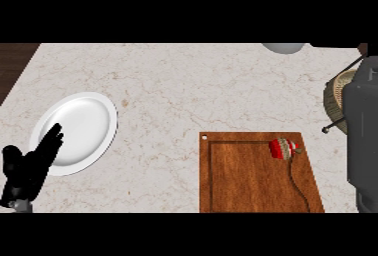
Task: Pick the can from the cutting board and place it in the tiered basket
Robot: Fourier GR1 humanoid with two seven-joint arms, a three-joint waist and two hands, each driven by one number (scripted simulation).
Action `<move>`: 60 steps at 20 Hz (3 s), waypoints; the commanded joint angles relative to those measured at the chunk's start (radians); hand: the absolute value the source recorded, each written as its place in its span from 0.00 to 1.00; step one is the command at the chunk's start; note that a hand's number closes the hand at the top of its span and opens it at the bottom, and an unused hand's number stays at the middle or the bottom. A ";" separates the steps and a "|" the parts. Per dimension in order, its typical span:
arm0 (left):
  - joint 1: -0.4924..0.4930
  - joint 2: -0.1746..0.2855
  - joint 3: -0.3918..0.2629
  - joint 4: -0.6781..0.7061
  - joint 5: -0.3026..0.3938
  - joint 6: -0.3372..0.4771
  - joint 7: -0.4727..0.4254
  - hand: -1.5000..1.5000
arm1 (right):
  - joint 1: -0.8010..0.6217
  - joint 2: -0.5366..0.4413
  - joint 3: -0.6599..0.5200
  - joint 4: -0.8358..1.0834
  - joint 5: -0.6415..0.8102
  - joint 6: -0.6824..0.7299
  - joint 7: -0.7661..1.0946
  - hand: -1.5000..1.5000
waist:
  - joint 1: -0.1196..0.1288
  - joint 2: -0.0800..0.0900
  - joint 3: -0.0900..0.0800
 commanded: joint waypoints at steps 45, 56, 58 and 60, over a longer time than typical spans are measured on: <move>-0.039 0.029 0.045 0.063 0.024 -0.064 0.014 0.50 | -0.342 -0.582 -0.057 1.125 0.142 0.237 -0.446 0.00 | 0.007 0.005 -0.002; 0.008 -0.008 0.033 0.027 -0.004 -0.026 -0.009 0.50 | -0.355 -0.571 -0.222 0.982 -0.007 0.008 -0.372 0.00 | -0.010 -0.004 -0.003; 0.033 0.006 0.038 -0.013 0.008 -0.045 -0.001 0.50 | -0.361 -0.654 -0.275 0.980 -0.046 0.055 -0.352 0.00 | -0.014 -0.008 -0.002; 0.024 -0.006 0.036 -0.039 0.008 -0.019 0.053 0.50 | -0.385 -0.701 -0.334 0.979 -0.095 0.088 -0.315 0.00 | -0.020 -0.011 -0.002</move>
